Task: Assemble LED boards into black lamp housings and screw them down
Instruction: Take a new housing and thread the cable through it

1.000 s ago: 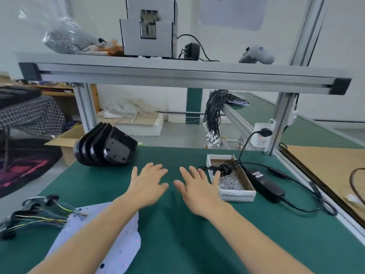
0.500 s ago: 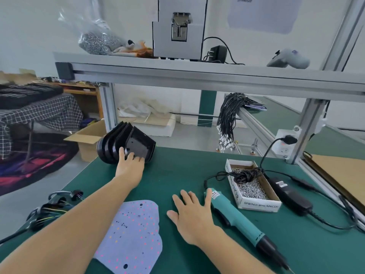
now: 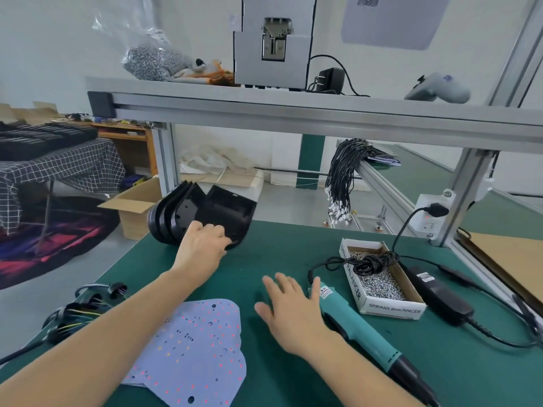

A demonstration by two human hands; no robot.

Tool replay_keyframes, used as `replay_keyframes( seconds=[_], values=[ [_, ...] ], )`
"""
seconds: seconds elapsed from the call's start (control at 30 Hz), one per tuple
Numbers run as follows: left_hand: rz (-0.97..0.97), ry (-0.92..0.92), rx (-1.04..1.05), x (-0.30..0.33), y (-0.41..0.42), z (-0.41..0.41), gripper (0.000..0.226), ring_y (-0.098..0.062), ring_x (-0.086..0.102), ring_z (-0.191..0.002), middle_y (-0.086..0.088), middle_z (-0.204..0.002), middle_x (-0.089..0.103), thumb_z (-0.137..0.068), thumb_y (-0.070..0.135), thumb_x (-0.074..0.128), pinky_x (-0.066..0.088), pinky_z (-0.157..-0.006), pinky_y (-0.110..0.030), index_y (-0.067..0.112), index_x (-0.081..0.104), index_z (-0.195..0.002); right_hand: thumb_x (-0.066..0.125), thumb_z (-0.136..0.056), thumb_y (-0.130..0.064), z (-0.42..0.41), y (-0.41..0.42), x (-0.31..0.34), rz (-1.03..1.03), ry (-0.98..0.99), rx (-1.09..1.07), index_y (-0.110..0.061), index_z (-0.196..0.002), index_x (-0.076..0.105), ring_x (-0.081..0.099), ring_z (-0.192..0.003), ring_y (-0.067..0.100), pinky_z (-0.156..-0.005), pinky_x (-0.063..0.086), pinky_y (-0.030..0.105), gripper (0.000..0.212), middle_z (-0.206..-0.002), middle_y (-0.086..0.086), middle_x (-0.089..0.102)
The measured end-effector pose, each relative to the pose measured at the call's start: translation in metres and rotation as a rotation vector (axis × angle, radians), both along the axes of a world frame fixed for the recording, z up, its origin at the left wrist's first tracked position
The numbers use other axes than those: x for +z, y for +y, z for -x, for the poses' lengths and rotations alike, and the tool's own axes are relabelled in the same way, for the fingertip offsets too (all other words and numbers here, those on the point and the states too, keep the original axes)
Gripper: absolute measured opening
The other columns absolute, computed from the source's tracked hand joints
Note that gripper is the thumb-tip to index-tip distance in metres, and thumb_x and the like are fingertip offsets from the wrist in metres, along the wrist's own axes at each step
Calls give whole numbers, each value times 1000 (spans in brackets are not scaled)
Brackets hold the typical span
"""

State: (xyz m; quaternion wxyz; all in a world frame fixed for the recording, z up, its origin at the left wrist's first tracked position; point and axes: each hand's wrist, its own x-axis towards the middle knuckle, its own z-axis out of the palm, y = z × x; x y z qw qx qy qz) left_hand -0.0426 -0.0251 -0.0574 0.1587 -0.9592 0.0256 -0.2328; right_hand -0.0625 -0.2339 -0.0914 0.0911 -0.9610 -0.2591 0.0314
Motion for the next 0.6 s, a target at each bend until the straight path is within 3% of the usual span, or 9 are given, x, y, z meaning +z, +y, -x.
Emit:
replay_keyframes(
  seconds=[0.07,0.17,0.3,0.37,0.47,0.53,0.6],
  values=[
    [151,-141,-159,6,-16,24,18,-25,60,-62,-2,-71,62,-65,12,87,42,-70,-35,13,74,-78,32,-101,-48,-4,0,15,-260,96,-40,-21,-154,14,14,-147,15,-119,-2,47,61,-161,-1,14],
    [341,-197,-311,9,-47,57,16,-26,57,-55,-4,-67,59,-65,7,85,31,-63,-33,9,72,-76,44,-96,-51,-10,-2,42,-799,347,-148,-21,-153,22,36,-134,10,-108,25,26,68,-154,-4,33],
    [383,-202,-409,13,-85,93,8,-23,53,-55,-1,-67,55,-70,18,70,29,-61,-32,12,69,-74,50,-97,-43,-24,-14,63,-1172,596,-262,-20,-137,39,60,-109,15,-87,50,32,48,-140,2,51],
    [388,-170,-441,10,-98,108,9,-20,52,-55,1,-68,54,-72,22,69,31,-61,-31,14,69,-76,52,-98,-30,-27,-22,66,-1185,594,-293,-22,-142,36,62,-108,20,-86,54,35,48,-136,5,54],
    [392,-88,-500,3,-111,122,18,-17,54,-62,3,-74,59,-79,32,66,34,-64,-27,16,72,-85,47,-97,-14,-25,-26,63,-1017,462,-286,-20,-143,43,53,-122,23,-105,42,43,46,-138,3,52],
    [580,-59,-562,5,-105,126,31,-11,57,-77,7,-85,65,-81,42,62,38,-75,-22,17,75,-93,42,-94,-5,-19,-30,62,-950,368,-239,-18,-128,58,58,-110,14,-95,47,31,40,-126,0,62],
    [937,-152,-465,15,-83,125,25,-2,56,-92,12,-94,65,-81,37,68,40,-85,-16,18,74,-95,39,-93,-3,-14,-40,61,-891,313,-207,-23,-111,66,59,-95,2,-77,46,17,38,-111,-6,67]
  ],
)
